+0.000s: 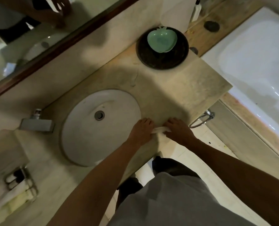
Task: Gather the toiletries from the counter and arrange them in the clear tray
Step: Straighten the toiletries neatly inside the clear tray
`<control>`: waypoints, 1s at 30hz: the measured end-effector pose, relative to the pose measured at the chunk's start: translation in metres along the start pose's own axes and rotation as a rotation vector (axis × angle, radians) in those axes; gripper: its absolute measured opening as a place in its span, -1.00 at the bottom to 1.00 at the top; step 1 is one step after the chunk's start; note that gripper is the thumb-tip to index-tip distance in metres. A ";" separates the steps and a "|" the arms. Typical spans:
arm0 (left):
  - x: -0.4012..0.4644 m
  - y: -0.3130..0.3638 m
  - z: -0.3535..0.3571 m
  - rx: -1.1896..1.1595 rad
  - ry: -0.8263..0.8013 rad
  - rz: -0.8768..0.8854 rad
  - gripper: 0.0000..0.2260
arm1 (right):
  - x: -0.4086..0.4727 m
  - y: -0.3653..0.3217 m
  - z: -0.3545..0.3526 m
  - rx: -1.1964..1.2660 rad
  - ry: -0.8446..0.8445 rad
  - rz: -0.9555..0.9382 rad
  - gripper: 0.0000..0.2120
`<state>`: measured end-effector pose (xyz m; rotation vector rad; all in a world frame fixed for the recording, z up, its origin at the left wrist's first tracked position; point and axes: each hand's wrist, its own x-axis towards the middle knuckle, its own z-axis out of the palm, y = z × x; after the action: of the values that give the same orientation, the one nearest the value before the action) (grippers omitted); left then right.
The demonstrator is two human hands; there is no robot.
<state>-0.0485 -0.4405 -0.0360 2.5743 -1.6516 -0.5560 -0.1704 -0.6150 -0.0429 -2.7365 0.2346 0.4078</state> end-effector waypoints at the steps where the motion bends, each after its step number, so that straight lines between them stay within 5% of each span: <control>1: -0.009 -0.001 0.002 -0.025 0.015 -0.024 -0.68 | 0.002 -0.005 -0.001 -0.011 -0.002 -0.039 -0.74; 6: -0.084 -0.032 0.009 -0.086 0.104 -0.208 -0.64 | 0.030 -0.075 0.008 0.067 -0.013 -0.222 -0.71; 15: -0.306 -0.142 0.009 -0.091 0.178 -0.652 -0.67 | 0.072 -0.329 0.054 0.023 -0.062 -0.590 -0.59; 23: -0.487 -0.215 0.035 -0.082 0.233 -0.853 -0.66 | 0.065 -0.519 0.106 -0.091 -0.069 -0.824 -0.59; 30: -0.577 -0.261 0.057 -0.121 0.326 -0.862 -0.58 | 0.060 -0.616 0.141 -0.125 -0.069 -0.849 -0.64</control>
<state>-0.0527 0.1931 0.0152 2.9693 -0.3539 -0.2030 -0.0171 -0.0014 0.0148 -2.6191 -0.9613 0.2672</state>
